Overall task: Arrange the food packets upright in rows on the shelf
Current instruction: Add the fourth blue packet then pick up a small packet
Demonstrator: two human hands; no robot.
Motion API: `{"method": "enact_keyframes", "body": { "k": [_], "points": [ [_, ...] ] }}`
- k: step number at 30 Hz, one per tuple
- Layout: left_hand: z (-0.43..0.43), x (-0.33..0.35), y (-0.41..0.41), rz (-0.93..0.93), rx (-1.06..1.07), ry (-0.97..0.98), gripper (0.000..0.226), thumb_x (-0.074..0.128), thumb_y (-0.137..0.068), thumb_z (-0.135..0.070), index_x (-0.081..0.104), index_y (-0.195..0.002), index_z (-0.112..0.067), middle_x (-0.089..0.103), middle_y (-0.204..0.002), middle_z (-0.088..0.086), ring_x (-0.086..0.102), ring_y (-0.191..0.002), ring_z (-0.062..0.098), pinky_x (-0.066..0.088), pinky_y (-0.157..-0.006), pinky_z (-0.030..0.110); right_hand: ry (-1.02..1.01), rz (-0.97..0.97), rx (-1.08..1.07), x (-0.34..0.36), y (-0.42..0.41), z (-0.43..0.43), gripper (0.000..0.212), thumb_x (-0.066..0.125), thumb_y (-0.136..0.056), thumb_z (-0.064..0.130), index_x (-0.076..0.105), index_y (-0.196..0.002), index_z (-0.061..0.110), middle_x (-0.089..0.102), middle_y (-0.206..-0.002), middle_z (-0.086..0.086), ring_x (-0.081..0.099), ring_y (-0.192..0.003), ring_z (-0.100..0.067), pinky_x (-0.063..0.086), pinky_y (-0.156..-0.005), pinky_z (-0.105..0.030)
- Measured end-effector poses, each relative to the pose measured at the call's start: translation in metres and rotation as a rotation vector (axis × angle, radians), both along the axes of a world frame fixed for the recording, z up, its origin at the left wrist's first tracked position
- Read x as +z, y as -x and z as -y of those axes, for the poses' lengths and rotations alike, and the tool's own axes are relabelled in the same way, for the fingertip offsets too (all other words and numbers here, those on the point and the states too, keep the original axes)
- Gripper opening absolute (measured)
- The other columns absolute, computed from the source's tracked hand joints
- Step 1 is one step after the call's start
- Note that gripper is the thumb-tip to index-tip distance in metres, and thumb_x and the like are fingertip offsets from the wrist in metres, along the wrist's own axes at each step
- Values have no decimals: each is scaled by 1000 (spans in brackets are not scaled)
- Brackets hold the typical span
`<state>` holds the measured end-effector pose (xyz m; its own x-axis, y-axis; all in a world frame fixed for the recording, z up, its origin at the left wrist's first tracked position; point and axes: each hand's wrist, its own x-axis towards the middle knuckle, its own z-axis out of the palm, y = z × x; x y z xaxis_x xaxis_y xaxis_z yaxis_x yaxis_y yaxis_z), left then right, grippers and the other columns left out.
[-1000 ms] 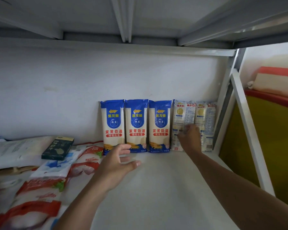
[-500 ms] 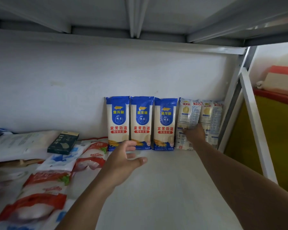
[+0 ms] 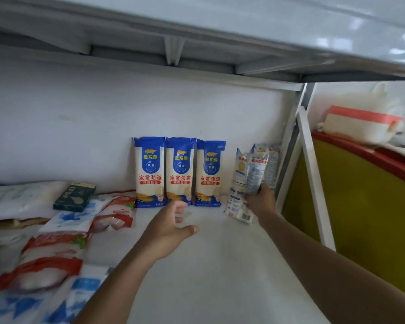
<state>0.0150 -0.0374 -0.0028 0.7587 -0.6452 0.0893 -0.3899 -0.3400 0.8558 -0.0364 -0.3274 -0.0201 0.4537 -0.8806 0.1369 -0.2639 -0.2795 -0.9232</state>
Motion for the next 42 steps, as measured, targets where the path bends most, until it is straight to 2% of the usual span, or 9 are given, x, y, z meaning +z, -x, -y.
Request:
{"method": "enact_keyframes", "body": {
  "k": [5, 10, 15, 21, 24, 32, 36, 39, 42],
  "points": [
    [2, 1, 20, 25, -44, -5, 61, 79, -88, -31, 50, -141, -26, 56, -137, -10, 59, -119, 9, 50, -104, 34, -68, 51, 76, 2, 40, -54, 26, 72, -92, 7, 58, -114, 11, 69, -103, -4, 70, -84, -17, 56, -59, -26],
    [9, 0, 34, 61, -121, -10, 43, 69, -96, -25, 55, -137, -23, 63, -133, -9, 63, -114, 8, 49, -99, 27, -42, 35, 184, -3, 62, -90, 24, 75, -92, 16, 59, -109, 14, 70, -105, -6, 72, -88, -21, 60, -64, -30],
    [19, -6, 42, 81, -137, 40, 35, 62, -100, -17, 59, -133, -27, 65, -128, -12, 62, -114, 4, 47, -94, 21, 121, -55, 347, 1, 73, -103, 35, 81, -86, 31, 64, -116, 25, 72, -103, 8, 68, -84, -2, 54, -63, -16],
    [27, -8, 41, 18, -129, 84, 48, 52, -94, 4, 56, -135, -22, 66, -129, -6, 60, -124, 7, 47, -101, 19, 234, -177, 341, -4, 67, -112, 46, 75, -84, 55, 68, -119, 27, 74, -105, 4, 71, -94, -17, 61, -84, -37],
    [29, -4, 44, 64, -142, 114, 57, 51, -98, -1, 45, -149, -25, 51, -143, -11, 50, -130, 1, 38, -86, 3, 259, -176, 298, -3, 63, -117, 40, 69, -86, 58, 66, -115, 32, 75, -105, 3, 71, -95, -21, 61, -85, -44],
    [29, -2, 34, 24, -122, 235, 40, 56, -101, -33, 54, -141, -32, 63, -137, -10, 61, -121, 5, 51, -104, 35, 338, -153, 556, 4, 63, -129, 57, 66, -89, 23, 45, -141, 32, 55, -125, 1, 67, -97, -15, 60, -86, -34],
    [26, -5, 25, 12, 29, 338, 37, 59, -101, -40, 60, -134, -23, 69, -124, -8, 65, -114, 7, 55, -89, 26, 186, -79, 624, 7, 64, -128, 57, 56, -97, 6, 43, -149, 26, 55, -132, 3, 71, -96, -8, 58, -77, -19],
    [26, -4, 19, 7, 122, 369, 27, 61, -100, -38, 67, -117, -18, 73, -110, -5, 69, -101, 11, 50, -73, 20, 167, -37, 581, 8, 62, -126, 39, 59, -102, 17, 51, -140, 23, 62, -126, 4, 71, -94, -7, 60, -71, -19],
    [26, -4, 11, -135, 105, 418, 16, 57, -102, -37, 68, -105, -25, 77, -103, -7, 73, -97, 11, 57, -81, 30, 77, 50, 498, 8, 60, -121, 40, 67, -97, 34, 51, -133, 25, 62, -126, 5, 68, -102, -5, 60, -66, -18]
  ]
}}
